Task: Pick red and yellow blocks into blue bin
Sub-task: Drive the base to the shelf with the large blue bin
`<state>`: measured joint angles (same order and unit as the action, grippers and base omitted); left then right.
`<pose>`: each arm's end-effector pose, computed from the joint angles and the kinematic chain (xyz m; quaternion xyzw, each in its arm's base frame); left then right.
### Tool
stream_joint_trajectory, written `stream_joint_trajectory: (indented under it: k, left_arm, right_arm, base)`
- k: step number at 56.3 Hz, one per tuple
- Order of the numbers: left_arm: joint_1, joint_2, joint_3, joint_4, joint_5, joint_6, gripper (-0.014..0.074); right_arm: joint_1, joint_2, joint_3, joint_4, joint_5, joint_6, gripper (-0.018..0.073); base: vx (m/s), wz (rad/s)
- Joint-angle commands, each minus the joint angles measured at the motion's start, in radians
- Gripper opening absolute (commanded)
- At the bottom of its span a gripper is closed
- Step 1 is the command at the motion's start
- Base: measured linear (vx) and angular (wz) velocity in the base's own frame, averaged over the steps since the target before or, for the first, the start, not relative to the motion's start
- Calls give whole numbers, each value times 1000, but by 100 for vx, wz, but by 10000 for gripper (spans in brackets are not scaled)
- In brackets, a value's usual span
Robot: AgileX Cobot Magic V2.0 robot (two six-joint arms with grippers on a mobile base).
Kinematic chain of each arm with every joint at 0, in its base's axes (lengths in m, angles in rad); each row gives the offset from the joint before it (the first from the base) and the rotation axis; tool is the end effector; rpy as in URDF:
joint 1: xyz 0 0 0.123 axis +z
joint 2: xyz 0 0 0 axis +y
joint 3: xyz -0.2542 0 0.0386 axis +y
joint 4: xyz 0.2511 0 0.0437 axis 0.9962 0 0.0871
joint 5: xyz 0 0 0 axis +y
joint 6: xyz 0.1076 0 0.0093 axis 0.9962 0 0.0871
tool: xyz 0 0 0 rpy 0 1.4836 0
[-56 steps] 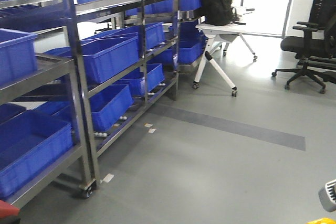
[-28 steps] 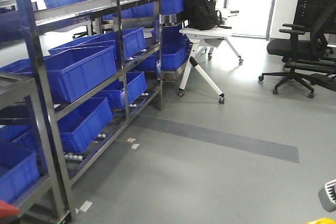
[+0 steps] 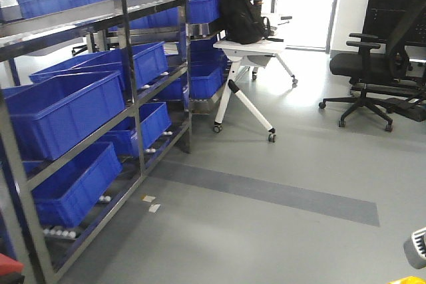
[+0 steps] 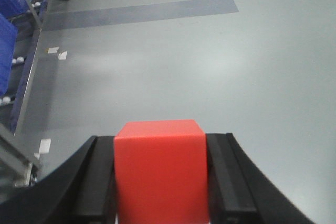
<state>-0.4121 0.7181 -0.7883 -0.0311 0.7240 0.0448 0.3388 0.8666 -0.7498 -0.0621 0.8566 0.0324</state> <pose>0.1571 -0.0711 0.3225 0.1934 0.8549 -0.1023 0.4704 0.1786 0.0576 0.2723 -0.1548 0.9288 0.0335 0.3351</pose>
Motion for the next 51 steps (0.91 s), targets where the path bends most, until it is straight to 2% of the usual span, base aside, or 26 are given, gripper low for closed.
stream_joint_trajectory:
  k: [1,29,51]
  left_arm:
    - [-5,0,-27,-8,-80,0,264]
    - [-5,0,-27,-8,-80,0,264]
    - [-5,0,-27,-8,-80,0,264]
  right_arm:
    - [1,-11,-26,-10,-53,-4,172]
    - [1,-11,-26,-10,-55,-4,172]
    - [1,-11,-26,-10,-55,-4,172]
  base:
    - [38,-11]
    - [34,-3]
    - [28,28]
